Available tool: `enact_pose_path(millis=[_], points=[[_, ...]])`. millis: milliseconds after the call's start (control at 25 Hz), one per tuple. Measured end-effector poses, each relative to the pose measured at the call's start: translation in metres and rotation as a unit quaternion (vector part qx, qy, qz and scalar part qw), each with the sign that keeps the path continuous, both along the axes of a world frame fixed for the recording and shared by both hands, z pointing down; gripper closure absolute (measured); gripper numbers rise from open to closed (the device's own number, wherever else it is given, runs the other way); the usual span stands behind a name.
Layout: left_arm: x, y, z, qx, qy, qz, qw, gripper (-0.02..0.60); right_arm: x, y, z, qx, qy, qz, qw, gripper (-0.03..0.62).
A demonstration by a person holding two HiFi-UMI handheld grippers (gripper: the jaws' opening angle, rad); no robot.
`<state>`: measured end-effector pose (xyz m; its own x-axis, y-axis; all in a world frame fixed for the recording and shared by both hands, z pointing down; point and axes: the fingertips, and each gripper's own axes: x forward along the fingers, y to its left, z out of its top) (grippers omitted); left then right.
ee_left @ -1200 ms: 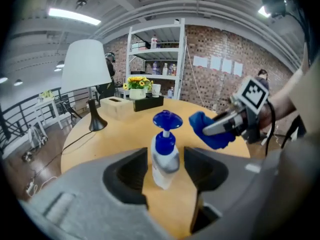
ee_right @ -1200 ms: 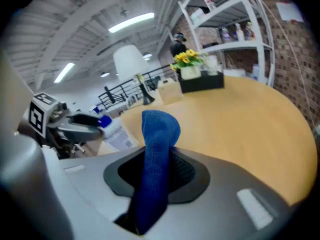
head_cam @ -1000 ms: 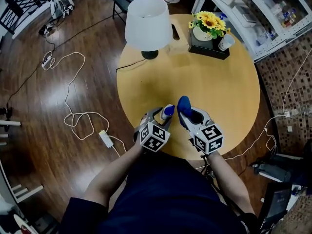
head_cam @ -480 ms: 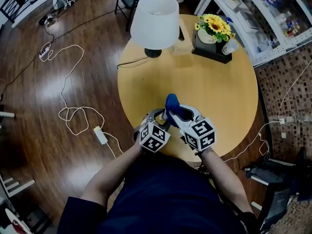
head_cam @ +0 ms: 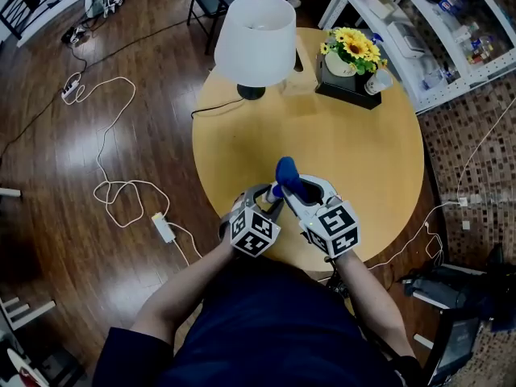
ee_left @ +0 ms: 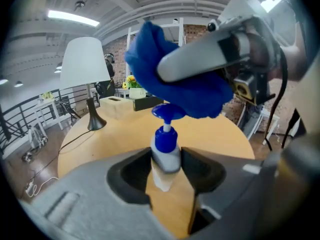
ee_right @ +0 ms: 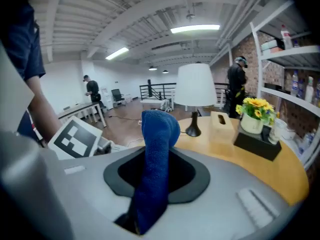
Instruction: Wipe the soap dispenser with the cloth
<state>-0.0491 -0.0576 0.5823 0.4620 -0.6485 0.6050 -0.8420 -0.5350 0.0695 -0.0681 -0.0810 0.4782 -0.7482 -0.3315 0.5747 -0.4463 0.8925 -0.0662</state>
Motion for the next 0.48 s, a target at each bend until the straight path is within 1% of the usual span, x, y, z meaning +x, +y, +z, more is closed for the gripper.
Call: enact_pose_path(millis=[40, 80, 120, 240, 360, 440, 480], points=[[-0.001, 0.000, 0.000, 0.000, 0.000, 0.000, 1.0000, 0.393, -0.010, 0.009, 0.000, 0.006, 0.006, -0.023, 1.000, 0.493], [-0.002, 0.001, 0.000, 0.000, 0.000, 0.001, 1.0000, 0.393, -0.015, 0.014, 0.004, 0.007, 0.017, -0.035, 0.999, 0.493], [-0.001, 0.001, 0.000, 0.000, 0.000, 0.002, 1.0000, 0.393, -0.016, 0.016, 0.011, 0.002, 0.023, -0.037, 0.999, 0.493], [0.000, -0.001, 0.000, -0.001, -0.001, 0.009, 1.0000, 0.393, -0.003, 0.003, 0.023, -0.026, 0.009, -0.002, 1.000, 0.493], [0.000, -0.002, -0.001, -0.002, -0.003, 0.010, 0.9999, 0.393, 0.014, -0.017, 0.024, -0.036, -0.001, 0.041, 0.998, 0.493], [-0.001, -0.001, 0.000, -0.003, -0.002, 0.009, 1.0000, 0.393, 0.027, -0.030, 0.031, -0.042, 0.003, 0.072, 0.996, 0.494], [-0.001, -0.001, 0.001, -0.003, -0.002, 0.009, 1.0000, 0.393, 0.035, -0.035, 0.037, -0.046, 0.013, 0.087, 0.995, 0.494]])
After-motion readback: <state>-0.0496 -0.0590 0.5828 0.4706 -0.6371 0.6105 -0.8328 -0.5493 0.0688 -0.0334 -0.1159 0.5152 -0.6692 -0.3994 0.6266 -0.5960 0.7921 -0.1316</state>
